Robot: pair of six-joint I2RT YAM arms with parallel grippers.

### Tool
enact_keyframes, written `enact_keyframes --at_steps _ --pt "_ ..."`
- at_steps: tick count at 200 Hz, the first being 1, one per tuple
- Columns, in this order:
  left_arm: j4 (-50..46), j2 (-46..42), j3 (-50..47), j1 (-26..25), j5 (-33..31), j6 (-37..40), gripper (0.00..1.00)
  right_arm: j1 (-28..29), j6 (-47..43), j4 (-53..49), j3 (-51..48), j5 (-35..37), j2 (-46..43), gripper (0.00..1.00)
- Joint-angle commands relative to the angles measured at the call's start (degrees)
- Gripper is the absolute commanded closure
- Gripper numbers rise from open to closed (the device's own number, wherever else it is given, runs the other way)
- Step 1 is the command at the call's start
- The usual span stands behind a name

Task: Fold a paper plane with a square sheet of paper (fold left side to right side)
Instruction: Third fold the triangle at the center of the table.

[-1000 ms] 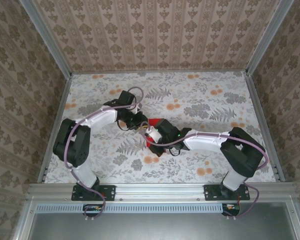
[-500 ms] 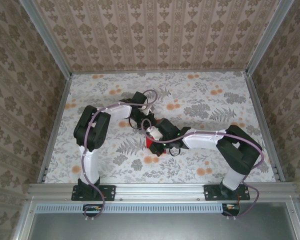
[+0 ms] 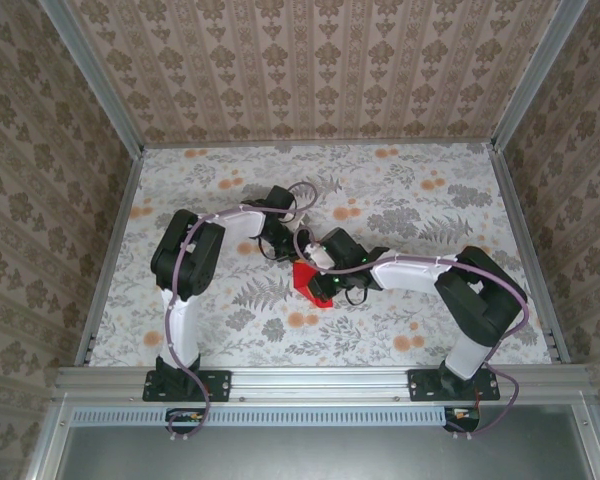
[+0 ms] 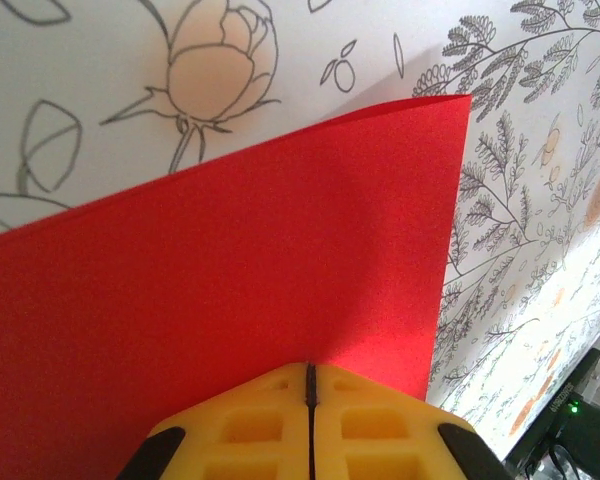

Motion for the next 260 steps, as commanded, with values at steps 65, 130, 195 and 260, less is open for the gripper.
enact_keyframes --at_steps 65,130,195,260 --pt "-1.4 1.2 1.2 -0.6 -0.3 1.2 0.94 -3.0 1.7 -4.6 2.9 6.8 1.7 1.00" --pt "-1.3 1.4 1.2 -0.6 -0.3 0.9 0.94 -3.2 1.6 -5.9 4.6 8.8 3.4 1.00" --pt "-1.2 1.5 1.4 -0.6 -0.3 0.8 0.94 -3.8 2.0 -5.7 4.3 9.6 3.5 1.00" --pt "-1.2 1.4 1.1 -0.6 -0.3 0.6 0.94 -4.1 1.9 -5.8 3.1 9.7 2.9 1.00"
